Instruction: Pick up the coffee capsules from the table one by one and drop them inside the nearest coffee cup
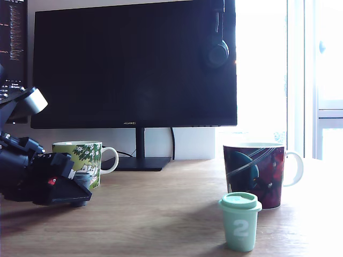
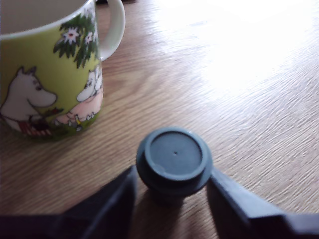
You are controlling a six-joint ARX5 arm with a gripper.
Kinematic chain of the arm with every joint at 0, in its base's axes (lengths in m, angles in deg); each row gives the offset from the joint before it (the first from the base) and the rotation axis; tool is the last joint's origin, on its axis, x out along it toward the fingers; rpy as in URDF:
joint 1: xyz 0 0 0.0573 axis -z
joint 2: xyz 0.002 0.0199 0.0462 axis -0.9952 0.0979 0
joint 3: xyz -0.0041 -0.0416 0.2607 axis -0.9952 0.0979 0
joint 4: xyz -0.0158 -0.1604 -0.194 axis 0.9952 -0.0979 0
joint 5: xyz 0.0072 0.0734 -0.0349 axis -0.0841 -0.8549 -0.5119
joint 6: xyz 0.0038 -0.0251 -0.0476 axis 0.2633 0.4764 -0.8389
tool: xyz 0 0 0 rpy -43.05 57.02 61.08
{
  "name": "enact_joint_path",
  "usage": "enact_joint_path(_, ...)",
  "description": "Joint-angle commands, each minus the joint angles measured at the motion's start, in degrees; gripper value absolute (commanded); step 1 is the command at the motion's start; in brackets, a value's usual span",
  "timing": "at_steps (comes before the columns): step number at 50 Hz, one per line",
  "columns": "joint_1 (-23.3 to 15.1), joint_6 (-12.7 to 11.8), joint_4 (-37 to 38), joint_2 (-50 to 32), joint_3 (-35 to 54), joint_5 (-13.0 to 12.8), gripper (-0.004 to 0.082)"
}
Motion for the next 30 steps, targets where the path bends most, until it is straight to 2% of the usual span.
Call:
enact_joint_path(1, -0.11, 0.26, 0.20, 0.57, -0.13, 0.09, 0.0110)
enact_joint_path(30, -0.11, 0.28, 0.70, 0.57, -0.13, 0.07, 0.0110)
